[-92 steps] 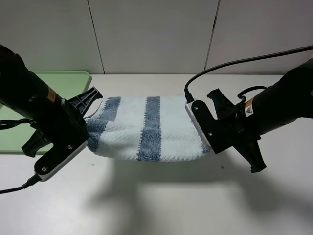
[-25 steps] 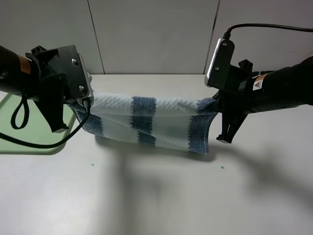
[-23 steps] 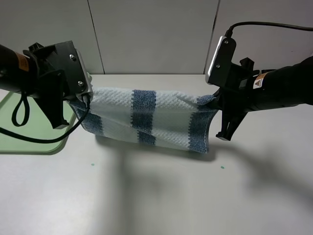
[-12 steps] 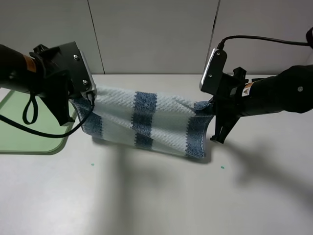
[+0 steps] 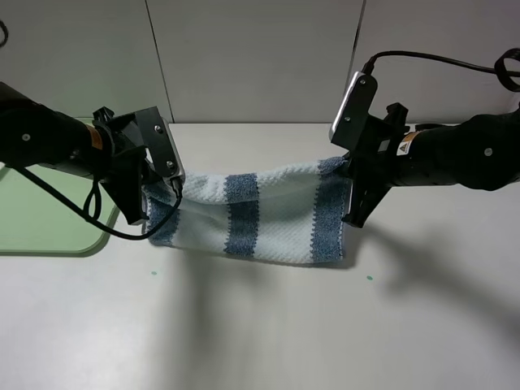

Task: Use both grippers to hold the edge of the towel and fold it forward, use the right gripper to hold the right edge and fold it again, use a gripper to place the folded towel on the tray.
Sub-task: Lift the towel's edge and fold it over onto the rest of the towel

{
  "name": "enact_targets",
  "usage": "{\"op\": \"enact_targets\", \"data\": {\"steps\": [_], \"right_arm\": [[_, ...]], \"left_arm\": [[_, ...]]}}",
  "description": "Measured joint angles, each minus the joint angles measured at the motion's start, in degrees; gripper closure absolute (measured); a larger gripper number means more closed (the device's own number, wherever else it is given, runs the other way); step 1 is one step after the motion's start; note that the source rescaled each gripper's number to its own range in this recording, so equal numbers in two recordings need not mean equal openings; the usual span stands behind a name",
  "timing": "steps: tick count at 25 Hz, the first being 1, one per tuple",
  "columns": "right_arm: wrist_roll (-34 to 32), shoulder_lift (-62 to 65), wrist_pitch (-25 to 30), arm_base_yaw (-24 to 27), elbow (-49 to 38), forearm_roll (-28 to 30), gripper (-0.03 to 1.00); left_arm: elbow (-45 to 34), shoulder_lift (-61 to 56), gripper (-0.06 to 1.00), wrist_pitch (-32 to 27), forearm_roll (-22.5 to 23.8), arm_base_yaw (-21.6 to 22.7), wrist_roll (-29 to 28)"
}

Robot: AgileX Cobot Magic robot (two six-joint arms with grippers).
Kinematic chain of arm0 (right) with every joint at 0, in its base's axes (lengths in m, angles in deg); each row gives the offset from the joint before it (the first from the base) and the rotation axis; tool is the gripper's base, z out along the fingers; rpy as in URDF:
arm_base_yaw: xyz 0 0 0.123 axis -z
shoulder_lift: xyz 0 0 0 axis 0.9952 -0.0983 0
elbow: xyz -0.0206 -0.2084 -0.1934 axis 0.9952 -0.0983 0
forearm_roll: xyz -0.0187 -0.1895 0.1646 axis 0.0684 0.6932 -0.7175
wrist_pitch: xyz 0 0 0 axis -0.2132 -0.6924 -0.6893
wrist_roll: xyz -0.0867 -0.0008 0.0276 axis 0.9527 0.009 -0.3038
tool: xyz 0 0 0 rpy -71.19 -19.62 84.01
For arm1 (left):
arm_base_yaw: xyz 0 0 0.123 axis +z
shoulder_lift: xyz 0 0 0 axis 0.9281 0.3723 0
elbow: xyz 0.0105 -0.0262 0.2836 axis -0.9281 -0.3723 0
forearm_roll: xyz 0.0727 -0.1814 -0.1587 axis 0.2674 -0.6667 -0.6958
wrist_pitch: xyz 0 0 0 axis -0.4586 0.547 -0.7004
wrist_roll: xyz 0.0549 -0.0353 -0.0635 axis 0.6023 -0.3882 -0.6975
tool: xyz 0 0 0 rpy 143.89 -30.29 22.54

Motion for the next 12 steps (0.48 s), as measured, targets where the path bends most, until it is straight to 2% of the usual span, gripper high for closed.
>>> {"op": "enact_targets", "data": {"steps": [8,12], "right_arm": [[0.0,-5.0,-4.6,0.0,0.1,-0.1,0.97],[0.0,-8.1,-7.2,0.0,0.1,-0.7,0.97]], "left_arm": [[0.0,1.0,0.94,4.2,0.0,5.7,0.0],[0.0,1.0,0.94,5.0,0.0,6.6,0.0]]}}
